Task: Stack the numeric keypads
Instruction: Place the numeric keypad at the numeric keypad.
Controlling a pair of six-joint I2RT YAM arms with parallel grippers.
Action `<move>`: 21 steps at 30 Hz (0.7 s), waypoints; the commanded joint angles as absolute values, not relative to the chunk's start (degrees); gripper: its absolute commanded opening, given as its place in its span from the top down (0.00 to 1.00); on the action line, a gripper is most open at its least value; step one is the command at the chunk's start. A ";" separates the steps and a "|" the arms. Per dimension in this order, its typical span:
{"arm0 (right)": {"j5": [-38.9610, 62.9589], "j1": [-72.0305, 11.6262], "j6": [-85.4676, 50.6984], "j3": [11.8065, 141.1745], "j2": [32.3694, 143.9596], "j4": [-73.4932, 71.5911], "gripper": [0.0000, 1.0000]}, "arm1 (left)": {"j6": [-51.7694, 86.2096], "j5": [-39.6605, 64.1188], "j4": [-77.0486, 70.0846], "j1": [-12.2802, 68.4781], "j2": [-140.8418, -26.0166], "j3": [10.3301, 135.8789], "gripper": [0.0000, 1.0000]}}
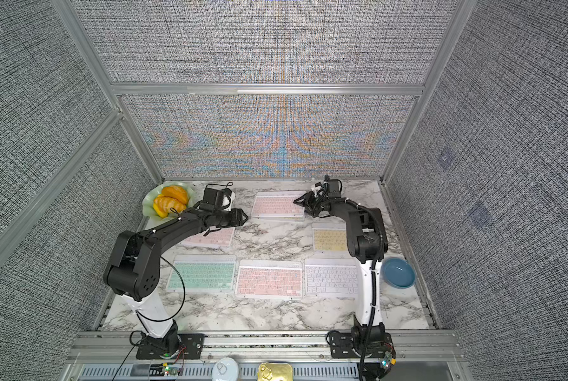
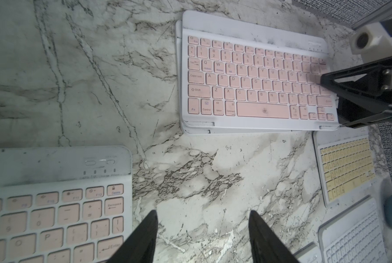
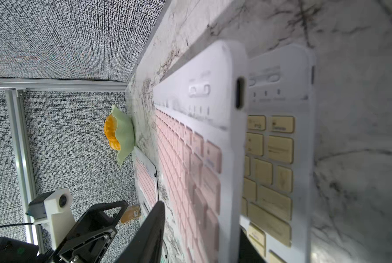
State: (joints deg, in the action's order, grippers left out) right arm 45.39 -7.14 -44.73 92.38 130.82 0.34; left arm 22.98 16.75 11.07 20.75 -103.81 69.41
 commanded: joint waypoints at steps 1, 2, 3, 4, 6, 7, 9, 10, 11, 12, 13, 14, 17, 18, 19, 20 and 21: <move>43.45 -7.14 -41.92 93.33 130.95 4.04 0.56 | 23.12 17.41 9.67 20.65 -104.06 69.35 0.36; 43.13 -7.12 -41.44 93.55 131.01 4.57 0.56 | 23.12 17.53 9.61 20.65 -104.15 69.35 0.36; 42.86 -7.12 -41.10 93.84 131.19 5.19 0.55 | 23.12 17.57 9.58 20.65 -104.16 69.37 0.36; 42.60 -7.16 -40.94 94.01 131.31 5.59 0.55 | 23.12 17.58 9.49 20.65 -104.23 69.35 0.36; 42.30 -7.12 -40.86 94.15 131.44 5.71 0.55 | 23.12 17.58 9.50 20.63 -104.24 69.35 0.36; 42.11 -7.12 -40.79 94.24 131.51 5.79 0.54 | 23.12 17.58 9.41 20.64 -104.24 69.21 0.36; 41.79 -7.12 -40.70 94.41 131.79 6.02 0.54 | 23.12 17.59 9.45 20.65 -104.33 69.17 0.36; 41.61 -7.14 -40.61 94.48 131.80 6.06 0.54 | 23.04 17.58 9.43 20.65 -104.40 69.17 0.36; 41.37 -7.15 -40.54 94.48 131.77 6.15 0.53 | 23.03 17.58 9.45 20.64 -104.41 69.17 0.36; 41.02 -7.15 -40.48 94.48 131.83 6.31 0.53 | 23.10 17.58 9.40 20.65 -104.41 69.17 0.36; 40.59 -7.12 -40.24 94.48 131.78 6.49 0.53 | 23.06 17.49 9.43 20.65 -104.48 69.08 0.36; 40.16 -7.12 -39.97 94.58 131.83 6.87 0.52 | 22.95 17.49 9.41 20.65 -104.50 69.08 0.36; 39.13 -7.12 -39.29 94.99 131.93 7.82 0.51 | 22.99 17.48 9.45 20.65 -104.66 68.99 0.36; 38.86 -7.12 -39.01 95.22 132.12 8.12 0.51 | 23.01 17.49 9.43 20.65 -104.68 68.99 0.36; 38.61 -7.12 -38.79 95.54 132.23 8.55 0.51 | 23.03 17.49 9.35 20.65 -104.71 68.91 0.36; 38.44 -7.14 -38.68 95.59 132.36 8.70 0.50 | 23.08 17.50 9.37 20.61 -104.76 68.86 0.36; 38.28 -7.14 -38.60 95.69 132.43 8.78 0.50 | 23.03 17.55 9.32 20.65 -104.71 68.82 0.36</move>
